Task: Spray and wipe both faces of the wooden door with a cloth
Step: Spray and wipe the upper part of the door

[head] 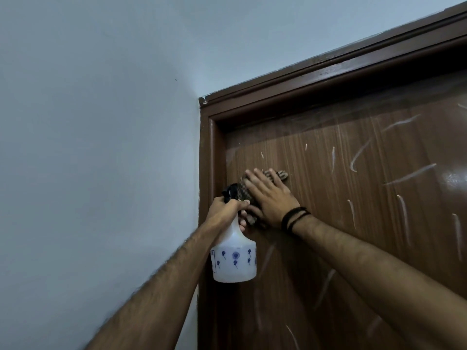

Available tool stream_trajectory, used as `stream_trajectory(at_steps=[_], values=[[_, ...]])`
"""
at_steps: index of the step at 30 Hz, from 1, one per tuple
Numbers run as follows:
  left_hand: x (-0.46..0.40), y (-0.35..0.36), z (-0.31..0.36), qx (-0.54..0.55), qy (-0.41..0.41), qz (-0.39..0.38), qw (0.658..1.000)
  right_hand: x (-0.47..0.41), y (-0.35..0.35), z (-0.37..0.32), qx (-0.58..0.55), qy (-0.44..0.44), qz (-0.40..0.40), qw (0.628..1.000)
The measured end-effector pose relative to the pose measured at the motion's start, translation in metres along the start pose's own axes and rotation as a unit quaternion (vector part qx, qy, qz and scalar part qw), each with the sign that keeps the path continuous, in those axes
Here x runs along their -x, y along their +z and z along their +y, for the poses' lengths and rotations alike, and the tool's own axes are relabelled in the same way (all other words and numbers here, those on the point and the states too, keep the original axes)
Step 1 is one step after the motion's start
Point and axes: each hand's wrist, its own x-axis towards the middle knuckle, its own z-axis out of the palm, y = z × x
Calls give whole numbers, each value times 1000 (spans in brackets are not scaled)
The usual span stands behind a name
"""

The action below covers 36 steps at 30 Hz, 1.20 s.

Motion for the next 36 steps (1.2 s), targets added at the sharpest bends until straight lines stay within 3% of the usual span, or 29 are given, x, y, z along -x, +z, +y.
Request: stream_trajectory(at_steps=[3, 5, 15, 20, 23, 33, 36], values=[[-3, -3, 0, 8, -6, 16, 1000, -47, -21, 19, -12, 112, 18, 993], [-4, -4, 4, 7, -4, 22, 1000, -64, -28, 25, -24, 139, 22, 990], [-17, -5, 26, 26, 21, 37, 999, 8, 11, -14, -18, 56, 23, 998], [-25, -8, 41, -19, 35, 71, 997, -55, -16, 16, -12, 101, 45, 994], [-27, -12, 48, 11, 30, 54, 998, -97, -34, 25, 19, 134, 23, 991], [-26, -21, 49, 2, 37, 26, 999, -51, -5, -10, 22, -1, 19, 1000], [-26, -22, 48, 5, 29, 29, 999, -83, -21, 3, 38, 10, 15, 999]])
